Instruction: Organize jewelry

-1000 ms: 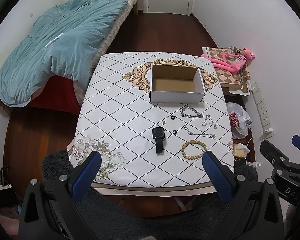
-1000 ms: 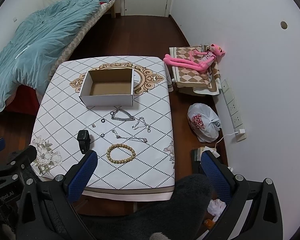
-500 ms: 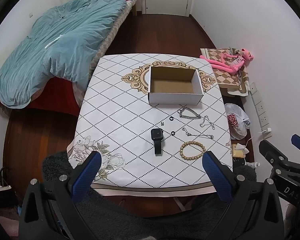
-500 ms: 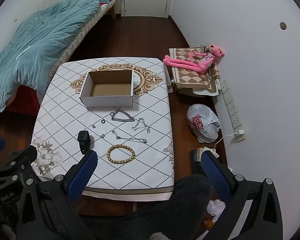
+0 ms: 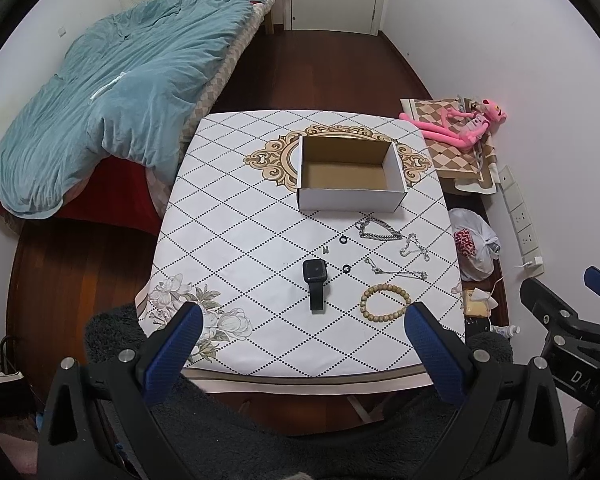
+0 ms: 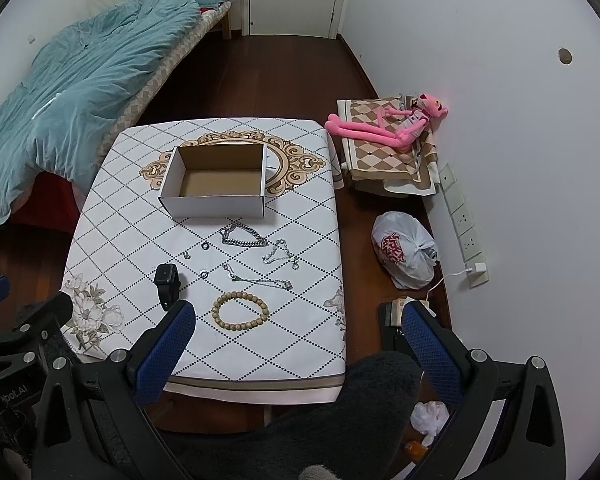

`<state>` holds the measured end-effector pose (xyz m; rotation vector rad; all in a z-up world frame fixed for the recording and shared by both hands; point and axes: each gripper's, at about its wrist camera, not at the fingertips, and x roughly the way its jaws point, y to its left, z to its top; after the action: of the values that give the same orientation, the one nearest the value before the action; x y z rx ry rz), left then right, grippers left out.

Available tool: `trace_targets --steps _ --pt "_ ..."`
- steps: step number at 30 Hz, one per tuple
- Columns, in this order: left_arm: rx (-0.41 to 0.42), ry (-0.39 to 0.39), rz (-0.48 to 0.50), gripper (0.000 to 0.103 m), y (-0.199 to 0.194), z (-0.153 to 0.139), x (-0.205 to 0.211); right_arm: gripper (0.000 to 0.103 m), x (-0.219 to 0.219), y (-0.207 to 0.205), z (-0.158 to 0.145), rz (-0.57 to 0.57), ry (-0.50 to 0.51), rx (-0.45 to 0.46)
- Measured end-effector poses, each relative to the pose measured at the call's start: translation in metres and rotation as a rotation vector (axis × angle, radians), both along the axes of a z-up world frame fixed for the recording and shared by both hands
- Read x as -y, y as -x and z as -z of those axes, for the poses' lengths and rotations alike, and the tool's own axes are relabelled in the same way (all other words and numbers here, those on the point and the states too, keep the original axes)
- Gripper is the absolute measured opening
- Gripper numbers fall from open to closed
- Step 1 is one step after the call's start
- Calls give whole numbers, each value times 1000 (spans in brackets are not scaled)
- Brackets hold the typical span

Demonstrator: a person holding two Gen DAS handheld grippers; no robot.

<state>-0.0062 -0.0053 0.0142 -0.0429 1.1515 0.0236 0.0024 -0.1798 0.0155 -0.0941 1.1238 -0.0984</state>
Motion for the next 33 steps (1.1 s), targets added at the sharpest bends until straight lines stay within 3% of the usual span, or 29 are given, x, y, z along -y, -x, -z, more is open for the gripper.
trace_targets --steps 23,27,33 --pt "4 -5 6 103 -1 -1 0 103 4 -3 -1 11 -5 13" --pt "9 -30 2 103 -17 12 1 103 9 -14 22 48 0 -11" --pt "-56 -72 -6 103 -50 66 -5 103 25 -44 95 114 -11 -132"
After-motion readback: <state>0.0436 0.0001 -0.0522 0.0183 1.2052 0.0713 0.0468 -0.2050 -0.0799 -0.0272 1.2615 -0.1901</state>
